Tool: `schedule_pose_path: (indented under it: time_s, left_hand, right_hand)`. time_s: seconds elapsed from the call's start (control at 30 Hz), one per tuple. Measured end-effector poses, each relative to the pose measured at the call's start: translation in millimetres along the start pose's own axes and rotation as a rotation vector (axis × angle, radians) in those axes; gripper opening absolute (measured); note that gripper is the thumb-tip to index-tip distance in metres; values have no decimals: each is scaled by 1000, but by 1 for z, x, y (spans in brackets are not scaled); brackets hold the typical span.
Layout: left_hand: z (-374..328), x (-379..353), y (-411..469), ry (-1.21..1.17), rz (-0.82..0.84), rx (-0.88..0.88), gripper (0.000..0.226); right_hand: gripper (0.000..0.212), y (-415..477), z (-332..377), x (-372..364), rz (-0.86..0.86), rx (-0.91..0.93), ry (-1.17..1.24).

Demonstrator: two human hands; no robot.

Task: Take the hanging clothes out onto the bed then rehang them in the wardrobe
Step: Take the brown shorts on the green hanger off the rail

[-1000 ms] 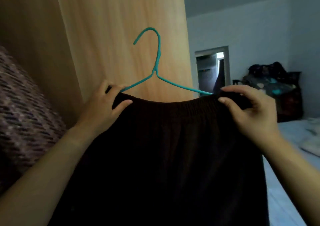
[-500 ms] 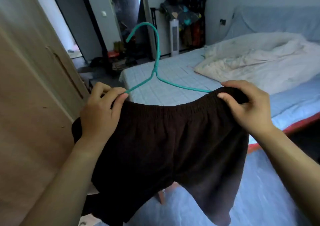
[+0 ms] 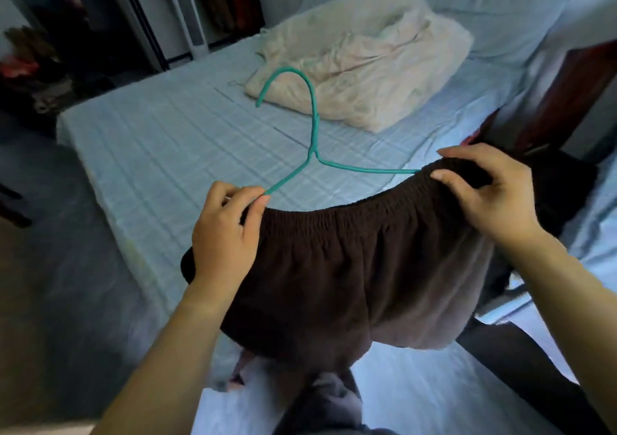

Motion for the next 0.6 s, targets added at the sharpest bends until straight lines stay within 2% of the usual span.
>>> schedule_pose_path:
  time_s: [0.2, 0.37, 0.6]
  left_hand:
    - [33, -93, 86, -45, 0, 48, 25]
    - [62, -134, 167, 14, -33, 115, 20]
    - [127, -174, 209, 118, 19, 267, 17]
  right_hand:
    - [25, 92, -74, -34, -29, 35, -19]
    - [24, 187, -115, -75, -12, 56, -4]
    - [22, 259, -177, -181, 168, -2, 126]
Point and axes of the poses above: each hand's wrist, its own y-axis towards the middle knuckle, its own x-axis out of the back of the hand, z = x × y, the point moved 4 cm from there along y, towards the middle knuckle, and after that the axes turned 3 degrees about -x, right-handed, at the moved point
